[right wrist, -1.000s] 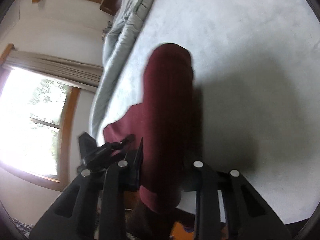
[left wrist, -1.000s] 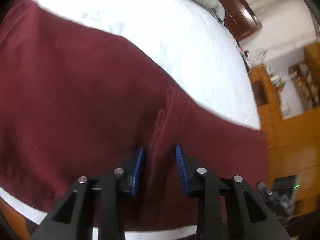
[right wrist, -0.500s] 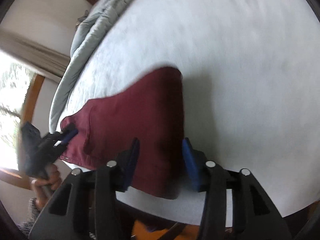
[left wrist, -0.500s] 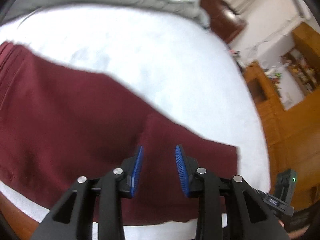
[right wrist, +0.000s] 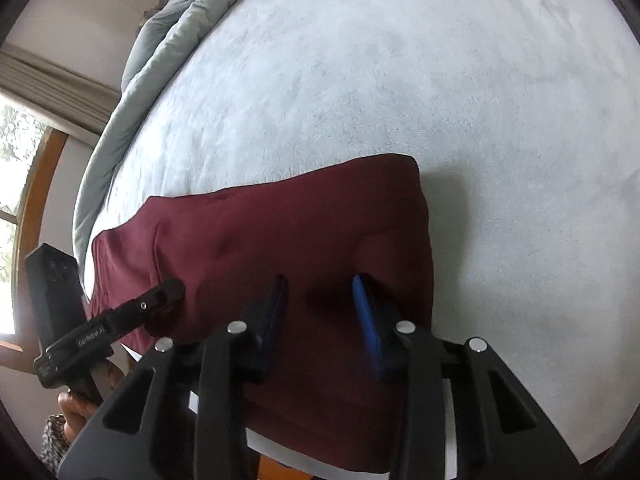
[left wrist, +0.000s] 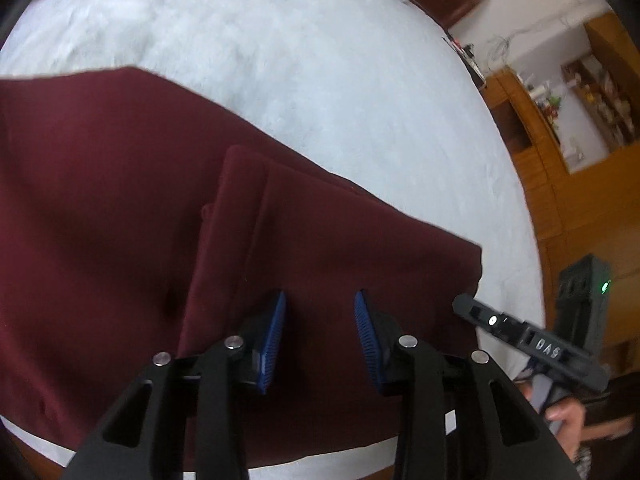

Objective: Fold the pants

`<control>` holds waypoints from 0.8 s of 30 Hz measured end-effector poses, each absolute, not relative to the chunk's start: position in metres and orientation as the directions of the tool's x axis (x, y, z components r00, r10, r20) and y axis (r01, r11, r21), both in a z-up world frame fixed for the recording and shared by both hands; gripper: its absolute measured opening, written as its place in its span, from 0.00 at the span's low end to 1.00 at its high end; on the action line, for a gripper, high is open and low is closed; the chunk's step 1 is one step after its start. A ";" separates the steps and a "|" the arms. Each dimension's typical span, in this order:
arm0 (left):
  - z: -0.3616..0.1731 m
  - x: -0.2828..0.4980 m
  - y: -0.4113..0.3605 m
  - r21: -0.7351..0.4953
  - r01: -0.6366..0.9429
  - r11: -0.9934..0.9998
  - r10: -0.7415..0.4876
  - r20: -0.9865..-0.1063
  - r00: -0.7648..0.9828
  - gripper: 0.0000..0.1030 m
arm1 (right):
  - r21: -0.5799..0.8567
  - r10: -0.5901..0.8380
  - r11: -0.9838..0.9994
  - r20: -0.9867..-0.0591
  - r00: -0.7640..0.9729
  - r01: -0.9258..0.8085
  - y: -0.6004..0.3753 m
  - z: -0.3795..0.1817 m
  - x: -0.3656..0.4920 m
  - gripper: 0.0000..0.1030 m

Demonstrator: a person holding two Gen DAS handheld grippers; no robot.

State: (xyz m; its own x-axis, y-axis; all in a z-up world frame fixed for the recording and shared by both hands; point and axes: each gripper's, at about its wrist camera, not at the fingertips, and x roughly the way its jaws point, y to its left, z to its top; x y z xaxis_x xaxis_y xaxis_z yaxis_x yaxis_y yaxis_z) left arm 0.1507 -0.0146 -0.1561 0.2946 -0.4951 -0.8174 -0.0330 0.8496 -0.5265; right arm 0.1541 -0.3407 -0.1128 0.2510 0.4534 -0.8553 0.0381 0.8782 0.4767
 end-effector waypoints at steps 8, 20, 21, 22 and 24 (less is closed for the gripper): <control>-0.115 0.111 0.031 -0.512 -0.034 0.859 -0.456 -0.793 0.403 0.63 | 0.493 0.473 0.870 -0.821 0.321 -0.021 -0.339 -0.066 0.121 0.50; -0.133 0.031 0.204 -0.517 -0.447 0.730 -0.248 -0.810 0.531 0.62 | 0.489 0.494 0.868 -0.834 0.244 -0.086 -0.289 -0.084 0.106 0.55; -0.136 0.030 0.211 -0.522 -0.467 0.714 -0.244 -0.810 0.533 0.62 | 0.481 0.489 0.872 -0.840 0.237 -0.093 -0.283 -0.085 0.106 0.55; -0.139 0.030 0.218 -0.512 -0.496 0.701 -0.228 -0.820 0.525 0.62 | 0.470 0.481 0.877 -0.846 0.231 -0.102 -0.279 -0.086 0.107 0.55; -0.143 0.025 0.229 -0.510 -0.540 0.670 -0.213 -0.829 0.518 0.62 | 0.444 0.461 0.887 -0.859 0.221 -0.126 -0.268 -0.087 0.107 0.55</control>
